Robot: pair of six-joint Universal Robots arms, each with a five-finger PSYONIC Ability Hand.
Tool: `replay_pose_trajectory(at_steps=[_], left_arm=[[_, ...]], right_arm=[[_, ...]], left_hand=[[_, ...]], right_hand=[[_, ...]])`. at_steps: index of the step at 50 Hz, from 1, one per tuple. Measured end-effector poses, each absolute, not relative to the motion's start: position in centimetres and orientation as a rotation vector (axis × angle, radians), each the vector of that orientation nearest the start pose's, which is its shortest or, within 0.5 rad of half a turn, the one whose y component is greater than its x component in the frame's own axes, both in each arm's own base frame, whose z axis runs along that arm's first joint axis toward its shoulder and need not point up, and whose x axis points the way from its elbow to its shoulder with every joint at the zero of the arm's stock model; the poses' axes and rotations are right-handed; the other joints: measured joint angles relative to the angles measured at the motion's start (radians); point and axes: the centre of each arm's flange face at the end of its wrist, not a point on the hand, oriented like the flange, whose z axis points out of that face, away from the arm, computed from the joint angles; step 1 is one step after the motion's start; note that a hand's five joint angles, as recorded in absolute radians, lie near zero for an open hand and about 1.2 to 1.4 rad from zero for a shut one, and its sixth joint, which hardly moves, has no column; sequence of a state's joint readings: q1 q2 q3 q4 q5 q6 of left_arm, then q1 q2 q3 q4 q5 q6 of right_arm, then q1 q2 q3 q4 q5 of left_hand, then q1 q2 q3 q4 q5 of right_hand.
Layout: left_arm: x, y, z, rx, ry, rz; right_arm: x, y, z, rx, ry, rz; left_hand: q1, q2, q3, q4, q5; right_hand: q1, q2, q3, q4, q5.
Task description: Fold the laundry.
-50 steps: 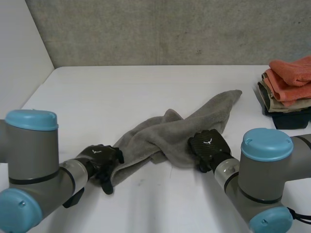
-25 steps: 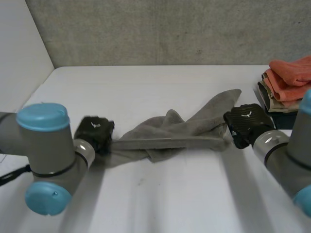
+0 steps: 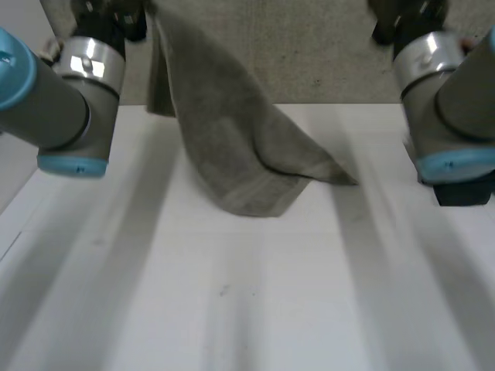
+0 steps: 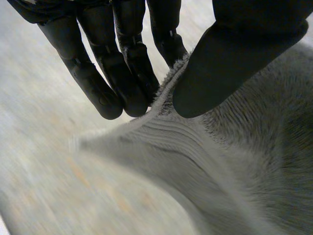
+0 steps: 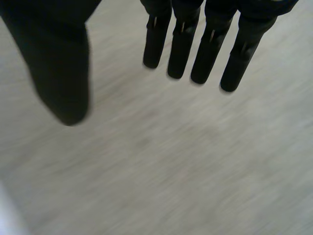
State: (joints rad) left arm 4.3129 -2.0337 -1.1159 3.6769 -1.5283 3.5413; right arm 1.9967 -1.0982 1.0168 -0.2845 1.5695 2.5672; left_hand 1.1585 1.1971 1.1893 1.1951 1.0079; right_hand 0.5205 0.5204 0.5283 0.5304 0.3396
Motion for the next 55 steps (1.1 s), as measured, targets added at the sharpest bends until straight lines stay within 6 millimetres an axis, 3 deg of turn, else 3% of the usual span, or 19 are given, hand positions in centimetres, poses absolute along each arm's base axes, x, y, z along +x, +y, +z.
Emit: replay_pose_trajectory(at_steps=[5, 8, 11, 15, 20, 30, 36, 43, 44, 47, 49, 55], left_arm=[[-28.8, -35.5, 29.7, 0.718, 1.617, -2.608], [-28.1, -35.6, 28.3, 0.714, 1.645, -2.577], [-27.5, -35.6, 27.9, 0.691, 1.621, -2.588], [-27.0, -34.9, 29.4, 0.658, 1.56, -2.638], [-26.8, -33.4, 32.2, 0.639, 1.515, -2.702], [-27.4, -27.3, 38.9, 0.682, 1.499, -2.855], [-28.2, -23.9, 41.5, 0.73, 1.485, -2.923], [-29.5, -20.3, 44.0, 0.796, 1.459, -2.986], [-29.6, -20.0, 44.3, 0.802, 1.452, -2.991], [-29.9, -19.6, 44.7, 0.804, 1.442, -2.994], [-29.9, -19.6, 44.7, 0.801, 1.44, -2.987], [-29.5, -20.7, 43.7, 0.791, 1.465, -2.912]], right_arm=[[30.1, -31.2, 27.9, -0.968, 2.03, -2.24], [29.9, -29.2, 25.0, -0.932, 2.19, -2.0], [30.3, -27.3, 22.3, -0.828, 2.28, -1.781], [31.4, -25.8, 20.0, -0.698, 2.308, -1.592], [32.8, -25.2, 18.7, -0.641, 2.292, -1.502], [36.7, -25.2, 16.7, -0.572, 2.234, -1.437], [38.4, -24.9, 16.1, -0.492, 2.197, -1.385], [40.6, -22.3, 14.3, -0.458, 2.212, -1.214], [40.8, -21.7, 13.9, -0.46, 2.223, -1.184], [41.0, -20.8, 13.1, -0.454, 2.25, -1.131], [40.9, -20.6, 12.9, -0.439, 2.269, -1.123], [38.9, -22.6, 14.4, -0.413, 2.32, -1.247]], left_hand=[[0.0, 0.0, 0.001, 0.0, 0.0], [0.0, 0.0, 0.001, 0.0, 0.0], [0.0, 0.001, 0.001, 0.0, 0.0], [0.0, 0.001, 0.001, 0.0, 0.0], [0.0, 0.001, 0.001, 0.0, 0.0], [0.0, 0.001, 0.001, 0.0, 0.0], [0.0, 0.001, 0.001, 0.0, 0.0], [0.0, 0.001, 0.001, 0.0, 0.0], [0.0, 0.001, 0.001, 0.0, 0.0], [0.0, 0.001, 0.001, 0.0, 0.0], [0.0, 0.001, 0.001, 0.0, 0.0], [0.0, 0.001, 0.001, 0.0, 0.0]], right_hand=[[-0.117, -0.118, -0.123, -0.14, -0.149], [-0.117, -0.118, -0.127, -0.145, -0.164], [-0.117, -0.118, -0.137, -0.148, -0.169], [-0.117, -0.118, -0.137, -0.148, -0.169], [-0.117, -0.118, -0.137, -0.148, -0.169], [-0.117, -0.118, -0.137, -0.148, -0.169], [-0.117, -0.118, -0.137, -0.148, -0.169], [-0.184, -0.184, -0.205, -0.202, -0.206], [-0.138, -0.143, -0.155, -0.156, -0.146], [0.345, 0.374, 0.353, 0.343, 0.363], [0.577, 0.595, 0.569, 0.564, 0.571], [0.61, 0.659, 0.66, 0.665, 0.642]])
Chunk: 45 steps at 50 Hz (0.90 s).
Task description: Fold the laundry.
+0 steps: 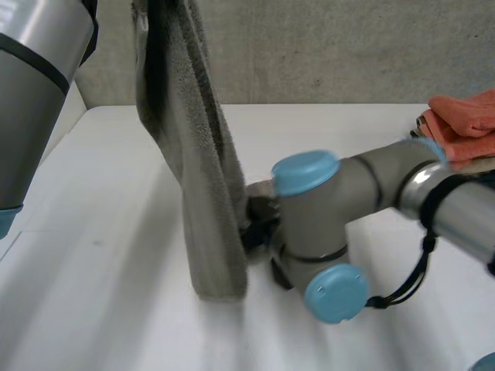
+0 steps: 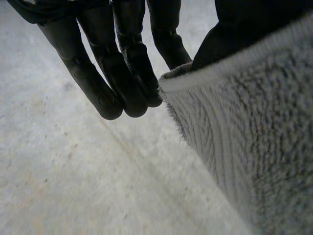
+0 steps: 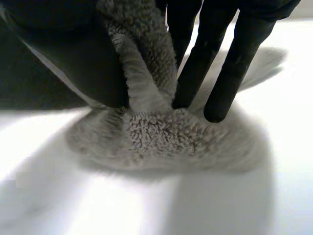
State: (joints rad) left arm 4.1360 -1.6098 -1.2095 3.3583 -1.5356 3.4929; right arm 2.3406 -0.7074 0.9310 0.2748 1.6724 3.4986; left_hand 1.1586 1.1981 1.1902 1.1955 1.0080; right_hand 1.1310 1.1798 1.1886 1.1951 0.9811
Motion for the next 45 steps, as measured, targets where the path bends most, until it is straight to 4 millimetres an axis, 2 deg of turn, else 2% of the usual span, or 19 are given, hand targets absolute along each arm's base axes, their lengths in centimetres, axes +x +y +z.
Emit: replay_pose_trajectory(at_steps=[4, 7, 10, 12, 14, 16, 21, 23, 25, 27, 29, 30, 32, 36, 38, 40, 43, 44, 45], left_arm=[[-27.8, -23.3, 41.6, 0.768, 1.522, -2.779], [-26.2, -25.6, 39.3, 0.76, 1.594, -2.658], [-24.2, -28.2, 35.8, 0.773, 1.712, -2.508], [-23.3, -29.2, 33.9, 0.789, 1.779, -2.437], [-22.4, -30.4, 31.1, 0.823, 1.884, -2.335], [-21.9, -31.0, 28.9, 0.854, 1.961, -2.264], [-21.7, -32.5, 23.9, 0.933, 2.104, -2.102], [-21.9, -33.3, 22.9, 0.942, 2.102, -2.08], [-22.1, -34.6, 23.2, 0.919, 2.042, -2.111], [-22.5, -35.8, 24.6, 0.867, 1.948, -2.182], [-23.0, -37.1, 27.5, 0.77, 1.801, -2.309], [-23.1, -37.3, 28.1, 0.749, 1.773, -2.335], [-23.4, -37.8, 32.1, 0.617, 1.6, -2.493], [-23.5, -36.8, 38.7, 0.397, 1.352, -2.736], [-23.4, -36.2, 39.8, 0.355, 1.326, -2.782], [-23.4, -35.7, 39.8, 0.341, 1.354, -2.797], [-23.5, -35.1, 37.6, 0.373, 1.485, -2.757], [-23.5, -34.6, 34.9, 0.423, 1.617, -2.689], [-23.6, -34.3, 33.2, 0.457, 1.696, -2.643]], right_arm=[[35.7, -25.2, 17.9, -0.547, 2.334, -1.435], [33.3, -26.3, 20.7, -0.76, 2.311, -1.558], [30.5, -26.9, 23.1, -1.052, 2.263, -1.652], [29.3, -27.1, 24.0, -1.175, 2.241, -1.678], [27.9, -27.5, 24.7, -1.293, 2.227, -1.692], [27.1, -27.9, 24.8, -1.343, 2.229, -1.691], [26.2, -30.0, 24.3, -1.363, 2.247, -1.693], [26.3, -31.4, 24.3, -1.344, 2.229, -1.746], [26.7, -33.2, 25.0, -1.306, 2.181, -1.861], [27.1, -35.1, 26.2, -1.248, 2.108, -2.014], [27.5, -37.1, 28.5, -1.145, 1.981, -2.232], [27.6, -37.4, 28.9, -1.13, 1.963, -2.26], [27.8, -38.9, 31.8, -0.989, 1.798, -2.473], [27.7, -39.9, 36.2, -0.775, 1.539, -2.702], [27.4, -40.0, 37.8, -0.691, 1.438, -2.761], [27.0, -40.0, 38.3, -0.667, 1.416, -2.763], [26.5, -40.2, 37.6, -0.688, 1.467, -2.709], [26.1, -40.3, 36.0, -0.738, 1.564, -2.621], [25.9, -40.4, 34.8, -0.771, 1.631, -2.559]], left_hand=[[0.0, 0.0, 0.0, 0.0, 0.0], [0.0, 0.0, 0.0, 0.0, 0.0], [0.0, 0.0, 0.0, 0.0, 0.0], [0.0, 0.0, 0.0, 0.001, 0.0], [0.0, 0.0, 0.0, 0.001, 0.0], [0.0, 0.0, 0.0, 0.001, 0.0], [0.0, 0.0, 0.0, 0.001, 0.0], [0.0, 0.0, 0.0, 0.001, 0.0], [0.0, 0.001, 0.002, 0.002, 0.0], [0.0, 0.001, 0.003, 0.003, 0.0], [0.0, 0.001, 0.003, 0.003, 0.0], [0.0, 0.001, 0.003, 0.003, 0.0], [0.0, 0.001, 0.003, 0.003, 0.0], [0.0, 0.001, 0.003, 0.003, 0.0], [0.0, 0.001, 0.003, 0.003, 0.0], [0.0, 0.001, 0.003, 0.003, 0.0], [0.0, 0.001, 0.003, 0.003, 0.0], [0.0, 0.001, 0.003, 0.003, 0.0], [0.0, 0.001, 0.003, 0.003, 0.0]], right_hand=[[0.0, 0.0, 0.0, 0.0, 0.001], [0.0, 0.0, 0.0, 0.0, 0.004], [0.0, 0.0, 0.0, 0.001, 0.005], [0.0, 0.0, 0.0, 0.001, 0.005], [0.0, 0.0, 0.0, 0.002, 0.006], [0.0, 0.0, 0.0, 0.003, 0.005], [0.0, 0.0, 0.0, 0.003, 0.006], [0.0, 0.0, 0.001, 0.004, 0.005], [0.0, 0.0, 0.003, 0.004, 0.005], [0.0, 0.0, 0.003, 0.004, 0.005], [0.0, 0.0, 0.004, 0.004, 0.005], [0.0, 0.0, 0.004, 0.004, 0.005], [0.0, 0.0, 0.004, 0.004, 0.005], [0.0, 0.0, 0.004, 0.004, 0.006], [0.0, 0.0, 0.004, 0.004, 0.007], [0.0, 0.0, 0.004, 0.004, 0.014], [0.0, 0.0, 0.005, 0.004, 0.015], [0.0, 0.0, 0.005, 0.004, 0.015], [0.0, 0.0, 0.005, 0.004, 0.015]])
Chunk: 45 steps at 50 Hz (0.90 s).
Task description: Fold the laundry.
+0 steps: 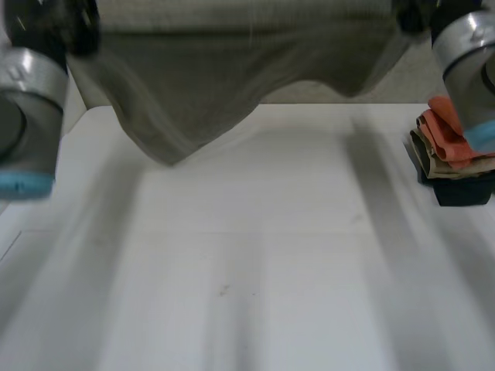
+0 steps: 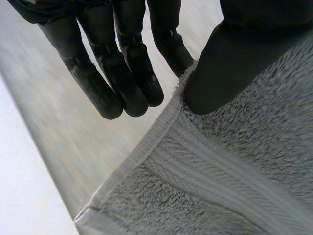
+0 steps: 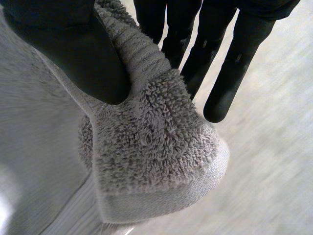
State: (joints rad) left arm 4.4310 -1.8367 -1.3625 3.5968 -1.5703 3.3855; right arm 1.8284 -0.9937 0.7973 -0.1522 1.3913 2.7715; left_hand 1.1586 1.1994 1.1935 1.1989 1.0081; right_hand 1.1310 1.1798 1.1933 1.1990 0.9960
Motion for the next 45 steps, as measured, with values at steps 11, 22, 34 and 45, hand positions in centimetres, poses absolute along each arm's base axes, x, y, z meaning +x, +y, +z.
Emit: replay_pose_trajectory(at_steps=[11, 22, 34, 45], left_arm=[[-23.8, -29.5, 16.2, 0.794, 2.286, -2.107], [-24.8, -27.4, 16.1, 0.903, 2.319, -2.074], [-24.8, -26.7, 16.5, 0.907, 2.322, -2.083], [-24.8, -26.9, 16.7, 0.901, 2.314, -2.092]], right_arm=[[22.9, -38.2, 16.5, -1.125, 2.271, -1.739], [21.3, -36.3, 15.4, -1.075, 2.447, -1.647], [19.0, -32.3, 18.3, -1.022, 2.539, -1.663], [18.2, -29.2, 17.7, -1.168, 2.496, -1.588]], left_hand=[[0.0, 0.0, 0.0, 0.0, 0.0], [0.0, 0.0, 0.0, 0.0, 0.0], [0.0, 0.0, 0.0, 0.0, 0.0], [0.0, 0.0, 0.0, 0.0, 0.0]], right_hand=[[-0.004, -0.021, -0.027, -0.029, -0.014], [-0.728, -0.78, -0.785, -0.802, -0.79], [-0.614, -0.672, -0.68, -0.692, -0.654], [-0.285, -0.333, -0.346, -0.351, -0.325]])
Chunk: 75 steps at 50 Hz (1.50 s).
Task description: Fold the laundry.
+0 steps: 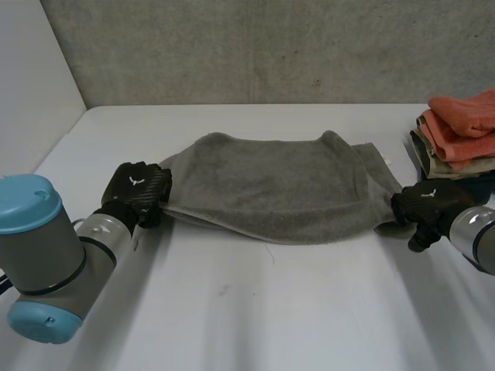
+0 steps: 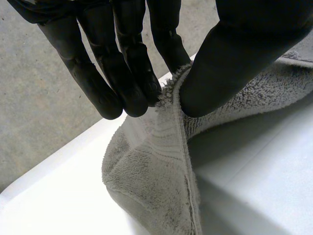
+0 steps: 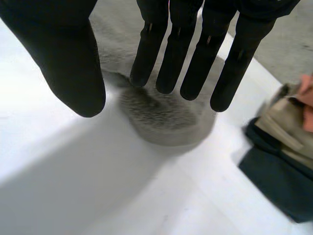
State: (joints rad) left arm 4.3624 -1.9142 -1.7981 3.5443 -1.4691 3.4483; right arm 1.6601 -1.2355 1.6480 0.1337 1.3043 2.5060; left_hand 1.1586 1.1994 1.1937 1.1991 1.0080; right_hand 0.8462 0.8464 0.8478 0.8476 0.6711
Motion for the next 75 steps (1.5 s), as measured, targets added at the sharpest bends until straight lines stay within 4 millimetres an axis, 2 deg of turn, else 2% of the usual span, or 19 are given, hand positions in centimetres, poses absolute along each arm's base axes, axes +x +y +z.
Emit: replay_pose_trajectory(at_steps=[7, 10, 14, 17, 18, 23, 36, 50, 53, 56, 61, 64, 68, 69, 71, 75], left_arm=[[-24.9, -26.8, 16.6, 0.908, 2.312, -2.097], [-25.0, -26.9, 16.6, 0.907, 2.31, -2.098], [-24.9, -27.1, 16.8, 0.899, 2.305, -2.103], [-24.8, -27.3, 16.8, 0.895, 2.302, -2.105], [-24.7, -27.5, 16.9, 0.887, 2.297, -2.107], [-24.6, -28.1, 16.9, 0.877, 2.289, -2.107], [-25.1, -29.4, 16.4, 0.882, 2.282, -2.11], [-25.8, -30.7, 16.0, 0.909, 2.253, -2.113], [-26.0, -30.8, 16.0, 0.915, 2.247, -2.115], [-26.1, -30.9, 15.9, 0.92, 2.242, -2.115], [-26.1, -30.9, 16.0, 0.925, 2.235, -2.11], [-26.0, -30.8, 16.2, 0.927, 2.236, -2.101], [-25.4, -29.7, 16.8, 0.946, 2.267, -2.048], [-25.1, -28.9, 17.2, 0.964, 2.291, -2.011], [-24.7, -27.7, 17.7, 0.995, 2.321, -1.964], [-24.1, -25.7, 18.4, 1.089, 2.372, -1.864]], right_arm=[[18.4, -29.9, 15.7, -1.222, 2.455, -1.529], [18.6, -31.1, 14.4, -1.261, 2.437, -1.54], [18.8, -32.7, 13.4, -1.291, 2.409, -1.608], [18.9, -33.1, 13.2, -1.294, 2.402, -1.628], [19.1, -34.2, 13.0, -1.302, 2.371, -1.701], [19.6, -35.5, 12.9, -1.314, 2.308, -1.817], [20.4, -38.6, 11.5, -1.365, 2.21, -1.957], [20.8, -41.1, 10.3, -1.378, 2.173, -2.007], [21.0, -41.5, 10.2, -1.37, 2.172, -2.009], [21.0, -42.0, 10.1, -1.351, 2.171, -2.015], [20.9, -42.6, 10.7, -1.296, 2.179, -2.028], [20.7, -42.4, 11.4, -1.264, 2.199, -2.006], [19.8, -40.7, 14.6, -1.203, 2.281, -1.901], [19.1, -39.5, 16.2, -1.185, 2.335, -1.825], [18.2, -37.6, 18.0, -1.178, 2.412, -1.703], [16.6, -34.1, 19.8, -1.231, 2.557, -1.398]], left_hand=[[0.0, 0.0, 0.0, 0.0, 0.0], [0.0, 0.0, 0.0, 0.0, 0.0], [0.0, 0.0, 0.0, 0.0, 0.0], [0.0, 0.0, 0.0, 0.0, 0.0], [0.0, 0.0, 0.0, 0.0, 0.0], [0.0, 0.0, 0.0, 0.0, 0.0], [0.0, 0.0, 0.0, 0.0, 0.0], [0.0, 0.0, 0.0, 0.0, 0.0], [0.0, 0.0, 0.0, 0.0, 0.0], [0.0, 0.0, 0.0, 0.0, 0.0], [0.0, 0.0, 0.0, 0.0, 0.0], [0.0, 0.0, 0.0, 0.0, 0.0], [0.0, 0.0, 0.0, 0.0, 0.0], [0.0, 0.0, 0.0, 0.0, 0.0], [0.0, 0.0, 0.0, 0.0, 0.0], [0.0, 0.0, 0.0, 0.0, 0.0]], right_hand=[[-0.249, -0.253, -0.252, -0.249, -0.263], [-0.302, -0.31, -0.313, -0.313, -0.336], [-0.302, -0.313, -0.315, -0.317, -0.345], [-0.302, -0.313, -0.315, -0.317, -0.346], [-0.302, -0.313, -0.315, -0.317, -0.346], [-0.302, -0.313, -0.315, -0.317, -0.341], [-0.135, -0.145, -0.137, -0.139, -0.136], [-0.132, -0.141, -0.126, -0.135, -0.126], [-0.053, -0.053, -0.051, -0.055, -0.061], [0.238, 0.277, 0.265, 0.267, 0.259], [0.248, 0.33, 0.33, 0.346, 0.314], [0.248, 0.33, 0.33, 0.347, 0.314], [0.248, 0.33, 0.33, 0.347, 0.319], [0.248, 0.33, 0.33, 0.347, 0.32], [0.248, 0.33, 0.33, 0.347, 0.322], [0.248, 0.33, 0.336, 0.347, 0.322]])
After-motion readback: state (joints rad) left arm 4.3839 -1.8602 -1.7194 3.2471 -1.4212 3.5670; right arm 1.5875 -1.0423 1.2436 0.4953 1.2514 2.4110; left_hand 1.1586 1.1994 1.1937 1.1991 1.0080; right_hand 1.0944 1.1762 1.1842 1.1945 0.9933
